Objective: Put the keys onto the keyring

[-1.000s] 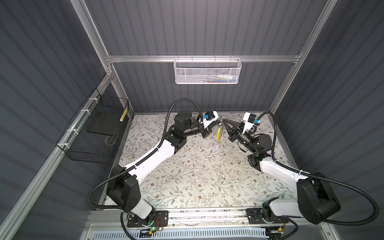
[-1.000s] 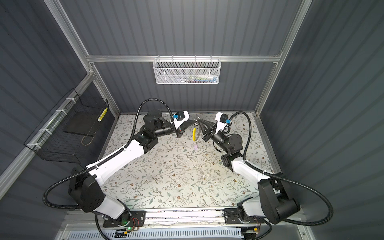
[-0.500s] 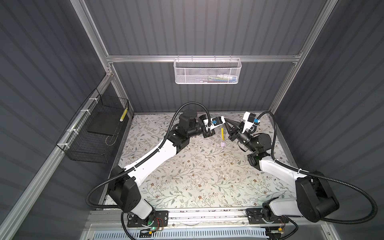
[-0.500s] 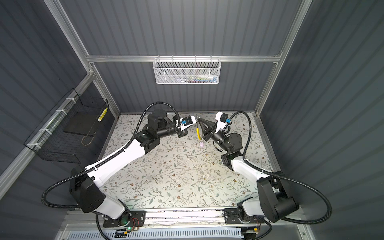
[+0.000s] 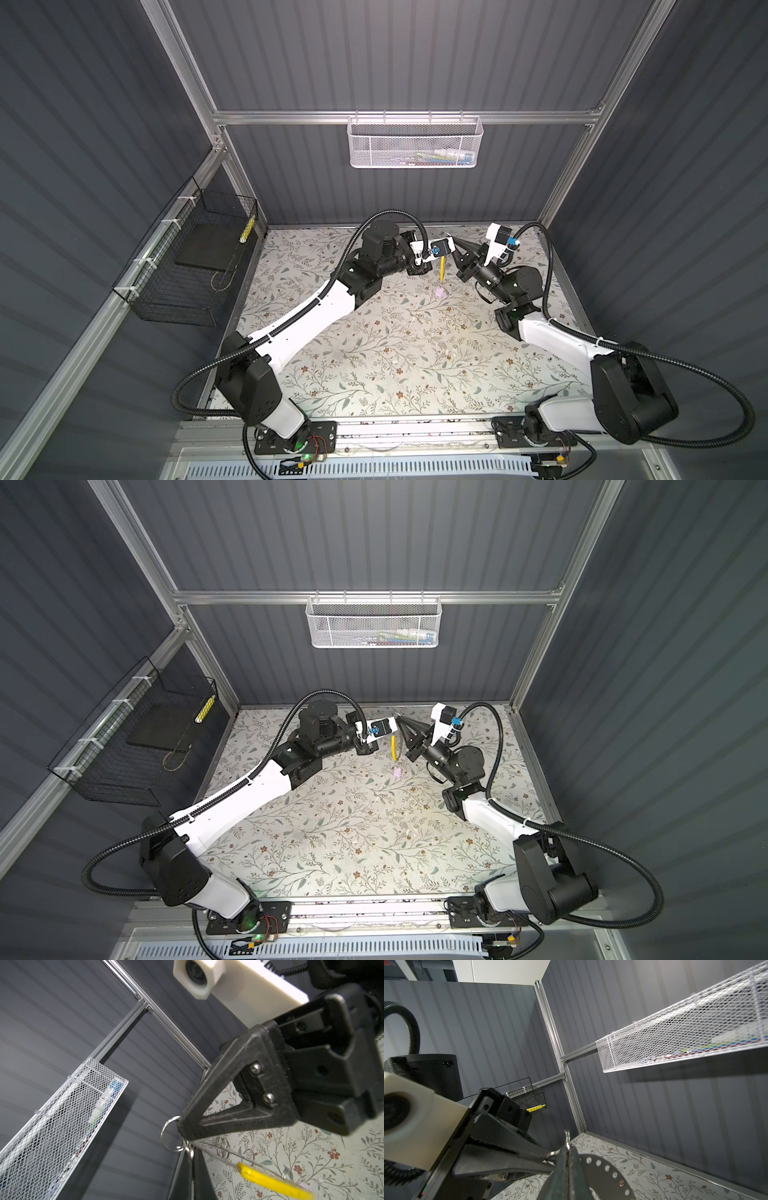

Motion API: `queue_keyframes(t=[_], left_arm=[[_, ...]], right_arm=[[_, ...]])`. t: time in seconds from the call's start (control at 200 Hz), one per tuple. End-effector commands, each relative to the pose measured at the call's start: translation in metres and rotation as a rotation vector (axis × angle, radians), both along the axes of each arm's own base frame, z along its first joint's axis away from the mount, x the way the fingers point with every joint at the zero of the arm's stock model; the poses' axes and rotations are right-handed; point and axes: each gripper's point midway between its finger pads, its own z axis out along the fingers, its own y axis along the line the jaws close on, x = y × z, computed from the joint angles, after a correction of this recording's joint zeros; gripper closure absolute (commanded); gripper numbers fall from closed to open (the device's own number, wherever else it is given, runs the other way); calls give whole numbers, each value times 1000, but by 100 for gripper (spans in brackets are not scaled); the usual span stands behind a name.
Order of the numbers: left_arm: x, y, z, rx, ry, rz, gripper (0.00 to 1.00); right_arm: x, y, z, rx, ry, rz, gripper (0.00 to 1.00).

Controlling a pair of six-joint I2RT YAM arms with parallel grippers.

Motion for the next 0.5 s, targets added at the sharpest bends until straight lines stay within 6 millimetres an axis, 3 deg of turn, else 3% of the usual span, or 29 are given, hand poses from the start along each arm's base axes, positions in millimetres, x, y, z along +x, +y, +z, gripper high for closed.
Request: queue_keyframes(t=[0.0,0.28,0.495], left_arm=[[6,5,-6,49,5,48,100],[17,9,-6,45,27,105,100],[12,6,-9,37,56,74,100]], right_arm=[[-16,0,26,28,-108,29,100],[-20,0,25,38,-124,48,100],[-22,-4,28,56,-144,41,100]])
